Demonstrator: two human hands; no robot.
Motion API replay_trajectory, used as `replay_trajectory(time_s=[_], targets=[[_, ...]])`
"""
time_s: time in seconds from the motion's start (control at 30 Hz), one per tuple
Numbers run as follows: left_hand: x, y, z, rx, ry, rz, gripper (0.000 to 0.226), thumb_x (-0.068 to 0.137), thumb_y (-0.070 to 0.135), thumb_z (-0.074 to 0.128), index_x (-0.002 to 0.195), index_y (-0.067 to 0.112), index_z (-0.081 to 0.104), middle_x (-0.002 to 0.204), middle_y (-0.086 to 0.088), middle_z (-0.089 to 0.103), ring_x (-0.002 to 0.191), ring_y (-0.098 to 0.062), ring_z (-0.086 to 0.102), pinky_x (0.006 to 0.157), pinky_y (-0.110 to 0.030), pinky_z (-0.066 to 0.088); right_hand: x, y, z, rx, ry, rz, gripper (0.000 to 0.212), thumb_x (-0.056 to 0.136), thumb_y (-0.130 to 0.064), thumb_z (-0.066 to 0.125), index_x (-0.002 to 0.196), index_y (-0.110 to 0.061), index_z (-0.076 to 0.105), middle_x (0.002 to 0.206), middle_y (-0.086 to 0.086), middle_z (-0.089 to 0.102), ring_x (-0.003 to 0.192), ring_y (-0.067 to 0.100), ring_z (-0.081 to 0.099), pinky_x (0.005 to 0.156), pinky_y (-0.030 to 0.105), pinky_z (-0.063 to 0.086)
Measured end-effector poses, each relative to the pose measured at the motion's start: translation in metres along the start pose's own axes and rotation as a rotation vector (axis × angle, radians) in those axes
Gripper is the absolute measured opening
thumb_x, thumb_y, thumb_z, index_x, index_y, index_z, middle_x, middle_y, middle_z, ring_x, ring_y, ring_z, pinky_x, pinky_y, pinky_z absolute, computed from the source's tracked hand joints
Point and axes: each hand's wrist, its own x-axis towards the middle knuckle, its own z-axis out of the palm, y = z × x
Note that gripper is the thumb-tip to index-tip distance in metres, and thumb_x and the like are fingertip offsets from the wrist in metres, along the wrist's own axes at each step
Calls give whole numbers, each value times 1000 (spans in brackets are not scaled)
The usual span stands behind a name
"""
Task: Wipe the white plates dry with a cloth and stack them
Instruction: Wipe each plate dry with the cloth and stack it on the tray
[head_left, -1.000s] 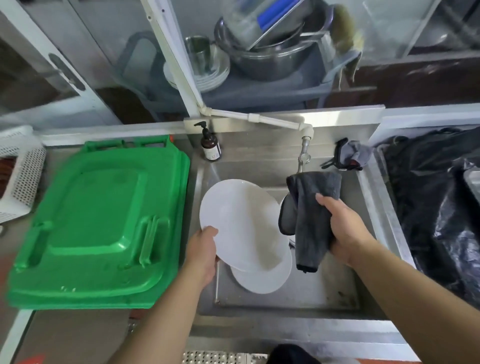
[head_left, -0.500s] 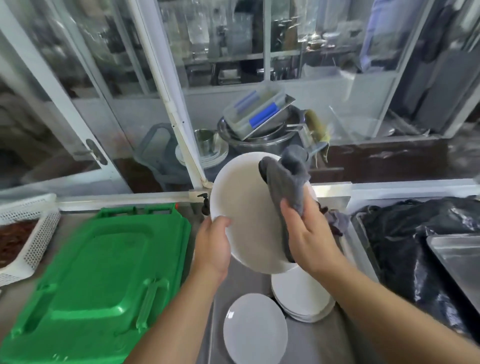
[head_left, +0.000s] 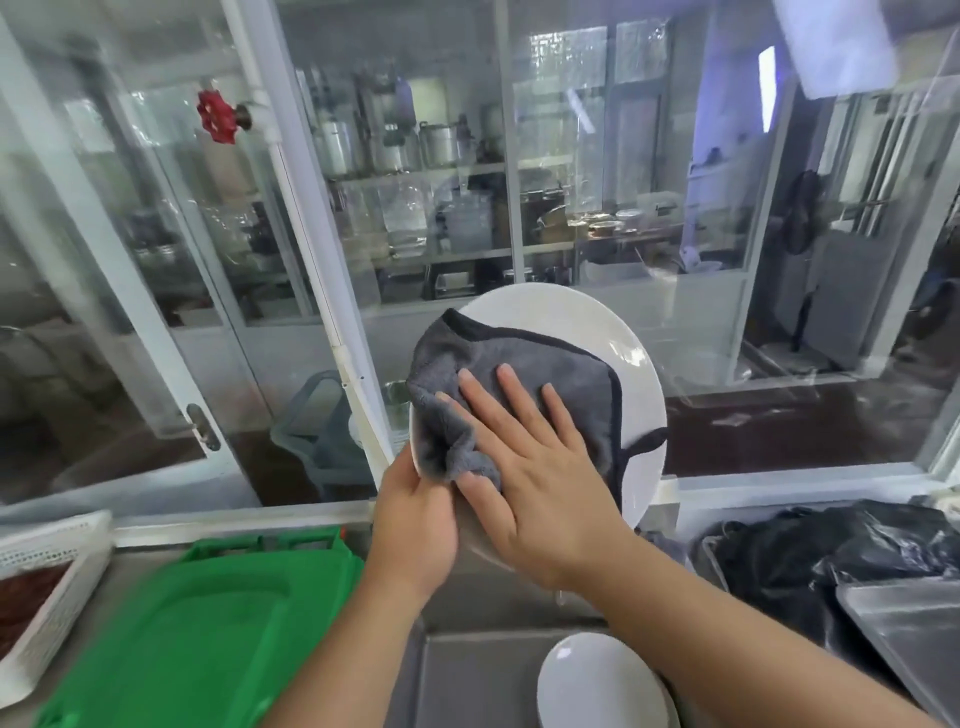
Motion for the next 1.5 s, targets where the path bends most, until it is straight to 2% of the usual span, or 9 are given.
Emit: replay_trajectory(time_s=[0.2, 0.33, 0.57, 0.77, 0.9, 1.07, 1.2, 1.37, 1.5], targets=[[-6, 23, 6, 77, 38, 70, 33, 96, 29, 53, 106, 49, 77, 103, 16, 80, 94, 1, 73, 73, -12, 53, 49, 27, -40, -64, 86, -1, 60, 107, -51, 22, 165, -39, 13, 174, -12, 10, 162, 17, 0, 131, 48, 6], [-7, 21, 11, 25, 142, 20, 28, 91, 35, 55, 97, 51, 77, 101, 14, 80, 94, -7, 73, 84, -38, 57, 62, 48, -56, -37, 102, 176, 62, 105, -52, 17, 166, -39, 9, 175, -13, 4, 162, 13, -6, 131, 42, -2], [-2, 11, 16, 30, 192, -27, 24, 89, 40, 57, 100, 47, 77, 102, 14, 81, 93, -3, 74, 80, -34, 53, 13, 49, -37, 194, 55, 412, 59, 109, -43, 27, 165, -41, 8, 174, -18, 6, 160, 4, -5, 131, 36, -2], [3, 7, 23, 91, 230, -45, 31, 84, 52, 58, 103, 36, 76, 101, 10, 81, 100, -18, 74, 98, -58, 57, -31, 7, -23, 487, 15, 448, 55, 102, -50, 23, 152, -65, 8, 157, -46, -6, 150, -18, -13, 130, 26, -1], [5, 1, 29, -31, 167, -71, 22, 88, 26, 65, 103, 26, 81, 106, -3, 82, 107, -28, 77, 93, -43, 61, -29, -14, -29, 532, -59, 290, 53, 97, -54, 16, 148, -66, 11, 164, -40, 4, 152, -13, -13, 130, 28, -3], [2, -1, 32, -66, 118, -98, 35, 106, -4, 50, 103, 26, 69, 90, 24, 79, 90, -16, 73, 71, -11, 57, 12, -9, -48, 416, -87, 54, 61, 102, -43, 23, 163, -42, 22, 172, -21, 13, 156, -6, -8, 128, 28, -8], [1, 4, 31, 29, 132, 8, 30, 99, 30, 57, 121, 23, 75, 113, 10, 81, 109, -8, 73, 91, -26, 58, 44, 10, -51, 212, -57, -47, 61, 105, -33, 32, 165, -34, 24, 174, -14, 10, 160, 3, -7, 128, 31, -11], [-8, 3, 25, 18, 190, -21, 23, 88, 39, 59, 102, 36, 78, 102, 4, 81, 103, -23, 74, 90, -51, 58, 78, 42, -55, 134, 55, 83, 63, 106, -27, 41, 166, -31, 22, 175, -9, 11, 162, 14, -2, 131, 44, -3], [-5, 12, 19, -24, 229, 15, 24, 90, 37, 57, 103, 40, 78, 104, 10, 81, 98, -9, 74, 82, -35, 57, 83, 77, -63, 101, 178, 326, 66, 99, -40, 35, 165, -33, 27, 172, -4, 27, 159, 22, 21, 129, 51, 16]])
